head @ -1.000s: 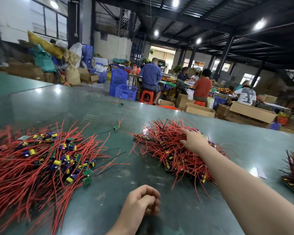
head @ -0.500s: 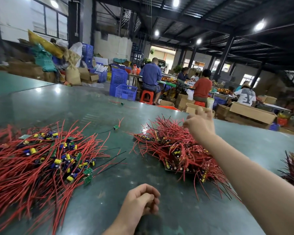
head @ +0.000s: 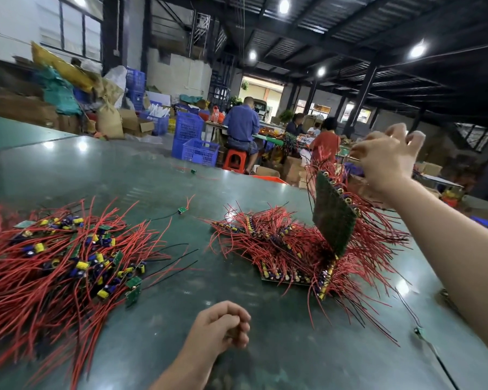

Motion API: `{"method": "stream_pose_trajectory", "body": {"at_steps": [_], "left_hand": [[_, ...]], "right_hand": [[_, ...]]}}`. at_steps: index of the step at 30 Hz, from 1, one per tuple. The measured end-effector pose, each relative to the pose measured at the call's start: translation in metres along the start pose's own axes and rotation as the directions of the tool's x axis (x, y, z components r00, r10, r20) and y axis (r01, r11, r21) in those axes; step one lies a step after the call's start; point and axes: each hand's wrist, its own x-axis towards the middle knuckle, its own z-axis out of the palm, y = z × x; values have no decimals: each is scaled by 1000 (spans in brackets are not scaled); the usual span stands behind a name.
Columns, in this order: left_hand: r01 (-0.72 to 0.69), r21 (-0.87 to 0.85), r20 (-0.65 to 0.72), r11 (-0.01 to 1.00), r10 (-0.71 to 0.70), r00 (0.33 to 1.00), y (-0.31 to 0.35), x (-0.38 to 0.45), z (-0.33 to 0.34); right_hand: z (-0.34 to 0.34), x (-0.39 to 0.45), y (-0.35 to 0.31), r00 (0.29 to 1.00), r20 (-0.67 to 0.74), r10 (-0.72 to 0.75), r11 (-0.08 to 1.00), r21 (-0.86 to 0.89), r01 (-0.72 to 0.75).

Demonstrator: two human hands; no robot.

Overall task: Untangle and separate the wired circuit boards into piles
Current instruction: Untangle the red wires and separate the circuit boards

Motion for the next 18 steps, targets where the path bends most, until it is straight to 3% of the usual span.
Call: {"method": "stream_pose_trajectory", "body": {"at_steps": [4,7,12,15,18], "left_hand": [[13,-51,15,999,-13,1000,0,3,-1],[80,-234,57,969,-69,996,1,4,-2],[243,-574,163,782,-182,970,7,3,-4],[303,-694,206,653,-223,953,11,5,-10],[441,-719,356,538,-260,898,8,6,-15]], "right_hand": [[-14,3,10,999,33,-39,997,66,37],[-29,-1,19,997,-44,-63,992,103,67],[-60,-14,24,966,-157,-205,965,131,227],[-81,-20,18,934,-215,-285,934,156,321],[-105,-28,9,921,-228,-316,893,255,370]]}}
